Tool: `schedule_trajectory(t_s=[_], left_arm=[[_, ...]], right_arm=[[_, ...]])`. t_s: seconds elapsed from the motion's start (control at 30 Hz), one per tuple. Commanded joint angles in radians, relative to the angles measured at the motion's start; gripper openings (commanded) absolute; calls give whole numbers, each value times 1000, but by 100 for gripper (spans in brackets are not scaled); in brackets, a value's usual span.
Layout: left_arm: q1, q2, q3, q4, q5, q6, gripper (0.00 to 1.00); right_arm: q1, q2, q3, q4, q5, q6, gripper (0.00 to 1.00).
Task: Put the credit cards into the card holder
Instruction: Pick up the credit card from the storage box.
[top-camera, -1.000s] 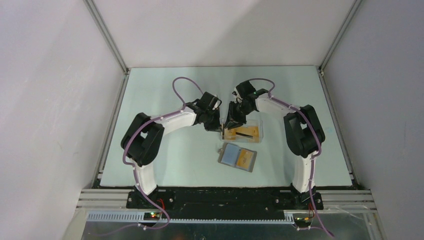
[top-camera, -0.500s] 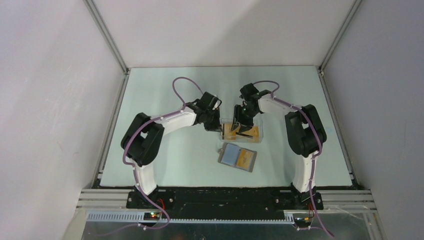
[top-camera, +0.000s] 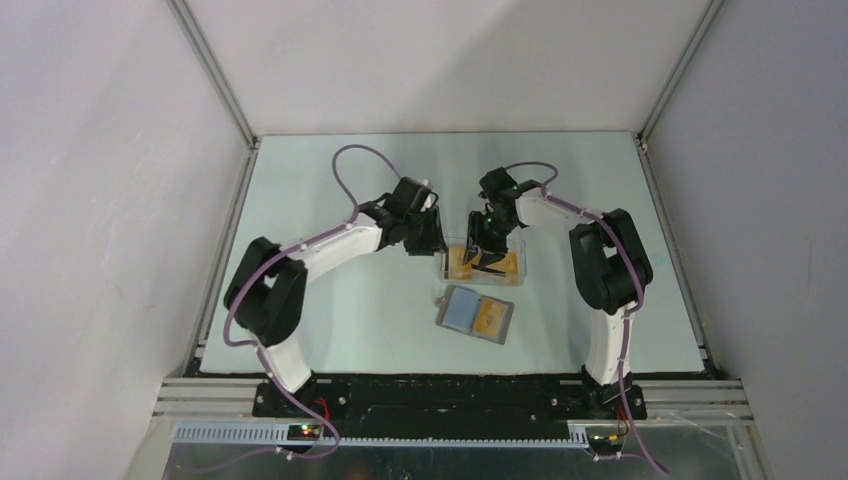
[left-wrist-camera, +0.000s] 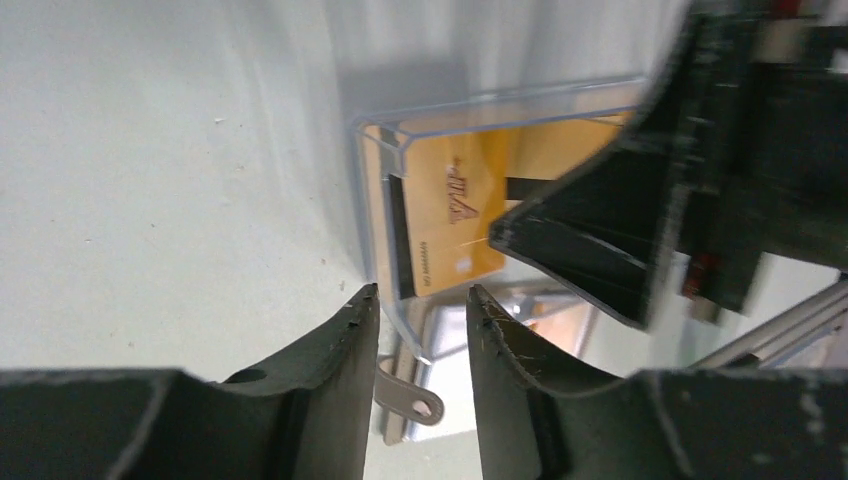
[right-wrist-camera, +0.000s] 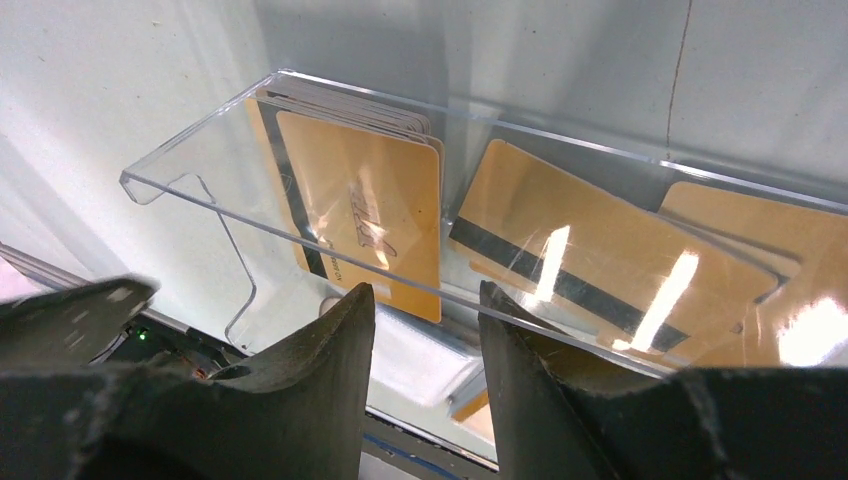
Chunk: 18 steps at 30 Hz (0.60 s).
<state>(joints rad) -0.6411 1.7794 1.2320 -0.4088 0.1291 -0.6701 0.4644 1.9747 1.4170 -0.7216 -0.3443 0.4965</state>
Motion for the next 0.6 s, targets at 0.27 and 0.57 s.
schedule_trajectory(t_s=[0.27,0.57], left_arm=[[-24,-55,89,0,-14,18,18],[-66,89,177,-59,-89,32,3]], right_arm=[[-33,-8,17,16,-59,-1,47],[-52,4,14,26,-95,-1,47]])
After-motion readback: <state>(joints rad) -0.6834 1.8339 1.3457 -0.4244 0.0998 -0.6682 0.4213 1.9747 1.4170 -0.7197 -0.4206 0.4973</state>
